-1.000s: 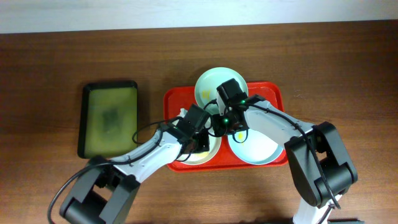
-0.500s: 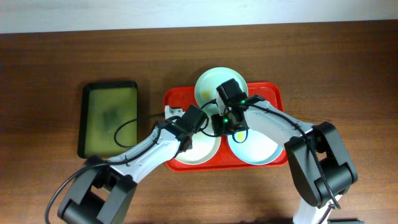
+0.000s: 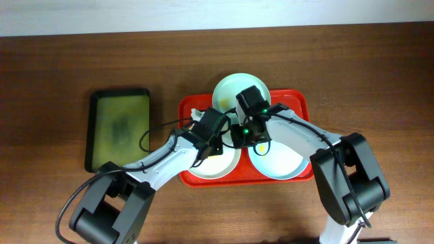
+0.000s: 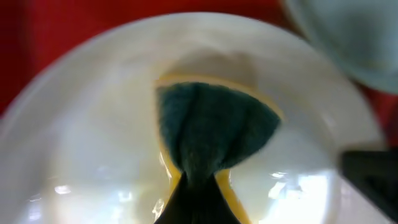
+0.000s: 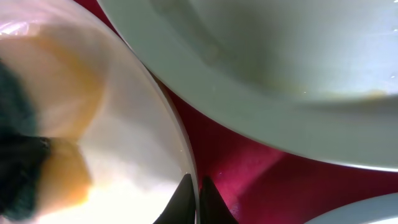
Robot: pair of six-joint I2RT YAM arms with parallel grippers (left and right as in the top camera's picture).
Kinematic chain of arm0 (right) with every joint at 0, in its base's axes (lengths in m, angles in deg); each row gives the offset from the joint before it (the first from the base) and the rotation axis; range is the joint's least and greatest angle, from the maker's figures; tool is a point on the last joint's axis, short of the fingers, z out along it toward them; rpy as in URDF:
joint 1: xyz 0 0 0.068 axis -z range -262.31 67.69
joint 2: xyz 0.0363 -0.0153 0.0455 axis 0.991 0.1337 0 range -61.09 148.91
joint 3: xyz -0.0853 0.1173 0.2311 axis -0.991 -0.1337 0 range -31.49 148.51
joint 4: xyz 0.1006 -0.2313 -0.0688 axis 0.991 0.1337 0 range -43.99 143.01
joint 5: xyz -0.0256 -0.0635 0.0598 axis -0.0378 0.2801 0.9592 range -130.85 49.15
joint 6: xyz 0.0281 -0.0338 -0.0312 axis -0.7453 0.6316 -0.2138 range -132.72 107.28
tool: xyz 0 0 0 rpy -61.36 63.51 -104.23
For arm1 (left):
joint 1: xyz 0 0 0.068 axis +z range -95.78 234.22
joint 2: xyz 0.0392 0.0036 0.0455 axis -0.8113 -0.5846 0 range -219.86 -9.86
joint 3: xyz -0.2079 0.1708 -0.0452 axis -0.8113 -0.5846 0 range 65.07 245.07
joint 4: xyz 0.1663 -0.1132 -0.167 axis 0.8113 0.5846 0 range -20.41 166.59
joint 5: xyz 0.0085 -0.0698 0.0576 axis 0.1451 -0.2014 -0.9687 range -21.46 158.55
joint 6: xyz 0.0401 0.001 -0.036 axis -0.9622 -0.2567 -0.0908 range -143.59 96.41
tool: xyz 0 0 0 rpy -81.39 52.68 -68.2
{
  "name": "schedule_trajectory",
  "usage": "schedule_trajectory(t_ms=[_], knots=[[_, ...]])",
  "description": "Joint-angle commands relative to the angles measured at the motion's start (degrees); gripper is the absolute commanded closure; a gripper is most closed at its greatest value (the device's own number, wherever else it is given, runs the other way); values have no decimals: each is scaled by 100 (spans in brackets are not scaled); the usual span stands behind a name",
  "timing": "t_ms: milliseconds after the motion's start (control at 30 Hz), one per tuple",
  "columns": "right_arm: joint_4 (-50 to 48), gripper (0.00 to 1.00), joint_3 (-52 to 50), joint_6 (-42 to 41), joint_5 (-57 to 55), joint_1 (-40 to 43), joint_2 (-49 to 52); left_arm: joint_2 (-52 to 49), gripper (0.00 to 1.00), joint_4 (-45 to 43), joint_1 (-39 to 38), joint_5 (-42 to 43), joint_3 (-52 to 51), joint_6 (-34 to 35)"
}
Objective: Clean dirty plates on tray and stack at the side
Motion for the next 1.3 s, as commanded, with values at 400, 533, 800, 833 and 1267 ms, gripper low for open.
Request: schedule_trajectory(t_ms=[400, 533, 800, 833, 1267], knots=[[70, 96, 79, 48, -35, -4, 46, 1657, 100, 1036, 667, -1178, -20, -127], [356, 96, 304, 192, -258, -4, -98, 2116, 100, 1040, 780, -516, -20, -133], [1438, 96, 990, 693, -1547, -348, -691, 2251, 100, 1115, 1709, 133, -20, -267], [1609, 96, 1104, 691, -1864, -452, -743, 2251, 100, 1154, 1845, 133, -20, -323], [3134, 96, 2568, 1075, -6378, -2050, -833, 2249, 100, 1467, 3438, 138, -20, -763]])
